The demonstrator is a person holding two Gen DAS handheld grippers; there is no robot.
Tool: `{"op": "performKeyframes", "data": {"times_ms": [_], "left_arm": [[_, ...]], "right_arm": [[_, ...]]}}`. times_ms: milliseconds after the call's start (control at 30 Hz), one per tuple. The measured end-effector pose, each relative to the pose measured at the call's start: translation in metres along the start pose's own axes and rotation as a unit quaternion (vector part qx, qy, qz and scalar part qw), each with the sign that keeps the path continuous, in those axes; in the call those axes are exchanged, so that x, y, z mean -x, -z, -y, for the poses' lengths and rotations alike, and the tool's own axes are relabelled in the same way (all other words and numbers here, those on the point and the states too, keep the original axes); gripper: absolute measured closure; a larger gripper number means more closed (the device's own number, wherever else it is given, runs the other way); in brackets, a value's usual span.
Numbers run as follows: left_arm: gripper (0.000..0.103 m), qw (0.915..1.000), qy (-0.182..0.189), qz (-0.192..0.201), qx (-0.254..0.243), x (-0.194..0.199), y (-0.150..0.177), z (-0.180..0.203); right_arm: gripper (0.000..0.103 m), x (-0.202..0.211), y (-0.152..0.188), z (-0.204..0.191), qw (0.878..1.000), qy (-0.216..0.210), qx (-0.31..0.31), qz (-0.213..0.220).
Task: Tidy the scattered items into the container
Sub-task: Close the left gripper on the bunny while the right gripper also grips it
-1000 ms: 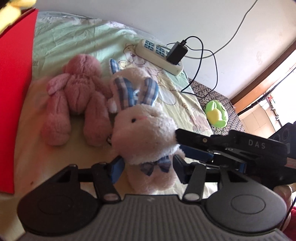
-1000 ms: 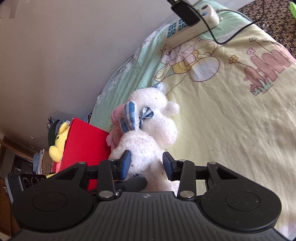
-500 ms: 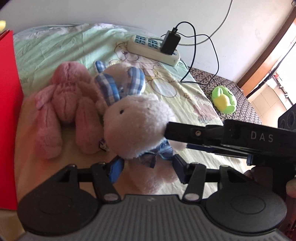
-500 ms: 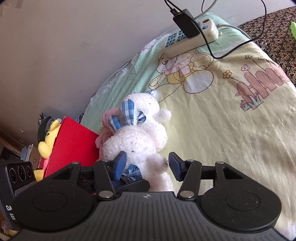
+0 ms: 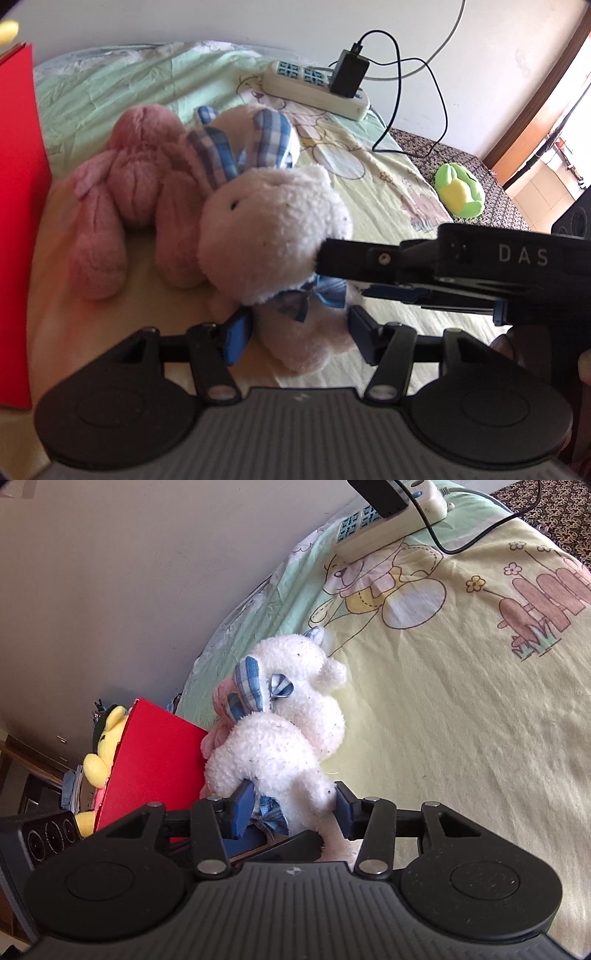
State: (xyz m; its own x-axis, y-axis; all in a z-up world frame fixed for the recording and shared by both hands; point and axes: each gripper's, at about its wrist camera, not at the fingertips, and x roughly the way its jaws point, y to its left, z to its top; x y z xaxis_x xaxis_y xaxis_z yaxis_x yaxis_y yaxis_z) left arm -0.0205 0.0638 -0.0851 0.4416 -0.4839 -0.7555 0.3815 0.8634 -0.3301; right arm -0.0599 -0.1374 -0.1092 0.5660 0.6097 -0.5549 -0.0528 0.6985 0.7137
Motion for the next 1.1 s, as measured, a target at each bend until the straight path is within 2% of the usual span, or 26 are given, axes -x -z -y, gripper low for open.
{"op": "performKeyframes", "data": {"times_ms": [167, 267, 400, 500, 633, 800, 1000, 1100], "left_arm": [[0.047, 1.0, 0.005, 0.003, -0.004, 0.0, 0.0, 0.001], [0.053, 0.9997, 0.001, 0.008, -0.023, 0.004, -0.003, 0.008], [0.056, 0.9986, -0.011, 0.016, -0.05, 0.01, -0.002, 0.016], [0.058, 0.9963, -0.023, 0.041, -0.071, 0.022, -0.003, 0.021], [0.058, 0.9931, -0.026, 0.065, -0.094, 0.036, -0.003, 0.028], [0.058, 0.9943, -0.016, 0.061, -0.086, 0.041, 0.001, 0.022], [0.057, 0.9975, -0.001, 0.015, -0.07, 0.034, 0.013, 0.009], [0.052, 0.9976, 0.002, 0.012, -0.069, 0.036, 0.018, 0.008]], "right_arm": [[0.058, -0.003, 0.009, -0.014, 0.998, 0.042, 0.053, -0.005], [0.062, 0.002, 0.011, -0.018, 0.997, 0.046, 0.063, 0.009], [0.068, 0.007, 0.01, -0.018, 0.997, 0.045, 0.057, 0.017], [0.076, 0.016, 0.011, -0.024, 0.997, 0.042, 0.062, 0.029], [0.077, 0.028, 0.015, -0.034, 0.995, 0.039, 0.076, 0.044], [0.078, 0.032, 0.018, -0.043, 0.994, 0.045, 0.088, 0.045], [0.077, 0.023, 0.029, -0.043, 0.995, 0.063, 0.083, 0.007], [0.075, 0.021, 0.035, -0.04, 0.995, 0.061, 0.073, -0.001]]}}
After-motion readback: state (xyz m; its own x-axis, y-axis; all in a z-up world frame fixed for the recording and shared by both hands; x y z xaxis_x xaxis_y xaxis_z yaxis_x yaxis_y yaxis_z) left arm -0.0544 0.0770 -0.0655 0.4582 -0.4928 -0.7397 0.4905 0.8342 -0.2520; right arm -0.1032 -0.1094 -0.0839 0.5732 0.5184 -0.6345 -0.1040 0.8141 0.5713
